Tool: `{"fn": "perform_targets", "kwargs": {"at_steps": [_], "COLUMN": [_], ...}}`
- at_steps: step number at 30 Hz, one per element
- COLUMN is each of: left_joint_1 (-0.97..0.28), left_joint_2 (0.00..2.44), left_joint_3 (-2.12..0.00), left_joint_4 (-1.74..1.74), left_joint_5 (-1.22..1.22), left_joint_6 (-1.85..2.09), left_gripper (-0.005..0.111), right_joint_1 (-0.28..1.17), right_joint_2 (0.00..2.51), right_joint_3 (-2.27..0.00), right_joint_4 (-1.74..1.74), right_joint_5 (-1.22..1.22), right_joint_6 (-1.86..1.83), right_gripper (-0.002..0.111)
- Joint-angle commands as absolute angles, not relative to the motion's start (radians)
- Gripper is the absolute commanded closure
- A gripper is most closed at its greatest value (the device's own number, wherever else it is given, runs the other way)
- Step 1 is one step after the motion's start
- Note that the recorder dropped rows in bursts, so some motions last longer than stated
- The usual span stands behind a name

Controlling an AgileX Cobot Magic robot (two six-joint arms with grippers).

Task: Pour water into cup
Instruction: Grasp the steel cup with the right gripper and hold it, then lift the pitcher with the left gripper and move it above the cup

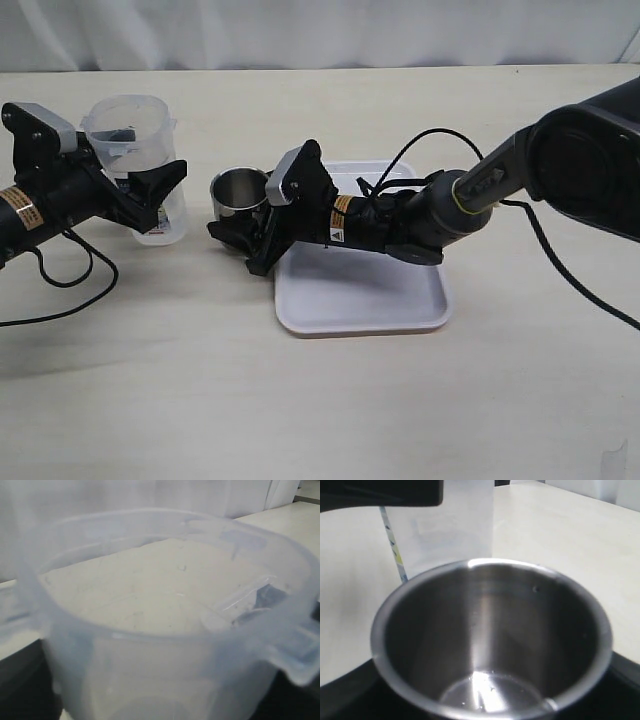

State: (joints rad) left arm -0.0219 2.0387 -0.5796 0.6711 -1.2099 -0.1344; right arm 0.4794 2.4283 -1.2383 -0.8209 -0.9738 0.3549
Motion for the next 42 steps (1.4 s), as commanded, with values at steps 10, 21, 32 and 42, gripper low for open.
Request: {"fn": "perform_targets", "kwargs": {"at_steps": [10,21,32,42], "left_joint_1": [-0.025,-0.025,-0.025,-0.058], "left_joint_2": [2.039,2.039,1.975,1.975], "left_joint_3": [-0.584,-0.595,-0.643,-0.776], "left_joint_4": [0.669,0.617,0.574,0.589], "left_joint_5": [-1.221,-1.221,-1.221,-1.089], "left_joint_6": [-0.137,-0.137,-0.021,0.063], "left_gripper": [0.107,0.107,0.107,0.107], "right_joint_1": [0.480,0.480,0.480,0.480], "right_joint_2": [2.425,2.425,2.425,2.425], "right_joint_3": [-1.233,-1.233,-1.233,-1.233], "right_joint_4": [-0.835,-0.835,-0.828,-0.823], "right_joint_5": [-0.932,-0.932,-0.932,-0.932], "right_joint_6": [0.351,0.351,0.351,0.351], "right_gripper": [0.104,0.104,0.104,0.104]}}
